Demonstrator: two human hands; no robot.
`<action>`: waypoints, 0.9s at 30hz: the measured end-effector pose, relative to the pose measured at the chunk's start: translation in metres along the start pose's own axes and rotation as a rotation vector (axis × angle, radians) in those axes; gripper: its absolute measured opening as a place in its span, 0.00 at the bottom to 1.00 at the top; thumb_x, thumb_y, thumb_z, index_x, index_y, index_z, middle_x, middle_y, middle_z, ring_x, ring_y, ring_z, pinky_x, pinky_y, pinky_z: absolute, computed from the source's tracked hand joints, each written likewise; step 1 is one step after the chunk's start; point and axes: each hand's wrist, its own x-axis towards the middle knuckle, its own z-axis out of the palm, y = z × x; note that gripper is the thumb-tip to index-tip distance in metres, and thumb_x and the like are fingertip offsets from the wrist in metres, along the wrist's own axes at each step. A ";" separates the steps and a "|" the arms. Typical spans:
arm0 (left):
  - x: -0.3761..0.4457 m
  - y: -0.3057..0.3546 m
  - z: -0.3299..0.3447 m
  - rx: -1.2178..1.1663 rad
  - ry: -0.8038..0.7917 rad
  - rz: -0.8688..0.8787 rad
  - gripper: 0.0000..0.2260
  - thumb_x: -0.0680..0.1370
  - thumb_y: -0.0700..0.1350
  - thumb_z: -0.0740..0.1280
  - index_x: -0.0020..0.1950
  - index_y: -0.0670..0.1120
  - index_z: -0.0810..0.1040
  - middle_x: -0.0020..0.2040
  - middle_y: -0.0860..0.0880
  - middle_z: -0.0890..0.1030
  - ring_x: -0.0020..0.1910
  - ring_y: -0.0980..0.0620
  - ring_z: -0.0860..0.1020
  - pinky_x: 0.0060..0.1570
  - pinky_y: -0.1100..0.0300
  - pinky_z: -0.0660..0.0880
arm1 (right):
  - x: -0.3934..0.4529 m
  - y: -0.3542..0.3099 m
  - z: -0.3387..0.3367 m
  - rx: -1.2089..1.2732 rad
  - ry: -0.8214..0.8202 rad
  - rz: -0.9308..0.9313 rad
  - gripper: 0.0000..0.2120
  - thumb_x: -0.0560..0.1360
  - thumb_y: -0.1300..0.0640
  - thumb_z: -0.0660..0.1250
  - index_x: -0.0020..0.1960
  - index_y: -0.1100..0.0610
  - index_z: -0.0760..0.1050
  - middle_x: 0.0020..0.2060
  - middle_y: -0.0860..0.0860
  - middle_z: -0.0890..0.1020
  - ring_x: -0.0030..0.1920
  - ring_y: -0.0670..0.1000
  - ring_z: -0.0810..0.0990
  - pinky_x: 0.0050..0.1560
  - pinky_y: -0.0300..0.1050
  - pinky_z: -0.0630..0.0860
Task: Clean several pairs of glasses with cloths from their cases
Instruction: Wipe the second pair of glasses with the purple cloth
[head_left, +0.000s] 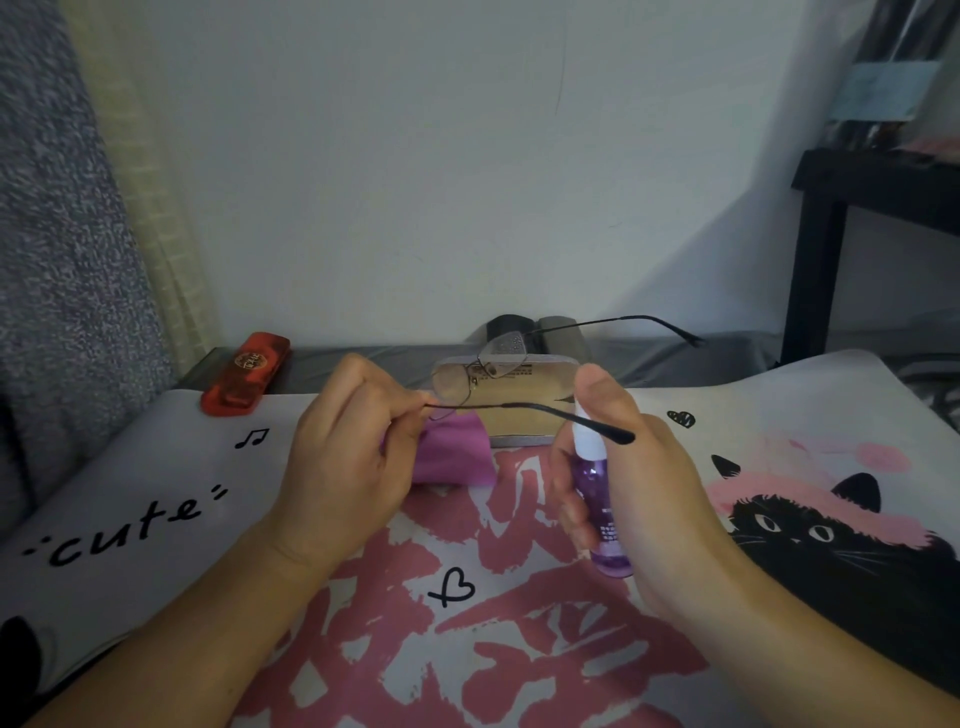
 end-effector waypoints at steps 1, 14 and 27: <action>0.001 0.002 0.000 0.001 0.001 -0.036 0.03 0.79 0.34 0.67 0.49 0.42 0.76 0.41 0.43 0.76 0.42 0.53 0.72 0.47 0.71 0.68 | 0.000 0.000 0.000 -0.008 -0.006 -0.005 0.40 0.69 0.24 0.56 0.28 0.63 0.72 0.24 0.61 0.69 0.21 0.53 0.65 0.23 0.38 0.64; 0.029 0.005 -0.013 -1.289 0.208 -1.570 0.02 0.77 0.35 0.65 0.47 0.41 0.75 0.31 0.50 0.72 0.27 0.57 0.70 0.29 0.66 0.71 | -0.008 0.022 0.024 -0.290 0.073 -0.461 0.44 0.72 0.21 0.48 0.32 0.63 0.67 0.27 0.59 0.70 0.30 0.60 0.70 0.33 0.59 0.69; 0.026 0.003 -0.009 -1.280 0.184 -1.650 0.08 0.69 0.35 0.69 0.46 0.41 0.76 0.32 0.49 0.72 0.26 0.57 0.70 0.25 0.66 0.71 | 0.000 0.029 0.029 -0.396 0.167 -0.484 0.39 0.74 0.22 0.45 0.28 0.57 0.65 0.25 0.56 0.71 0.27 0.54 0.70 0.31 0.57 0.69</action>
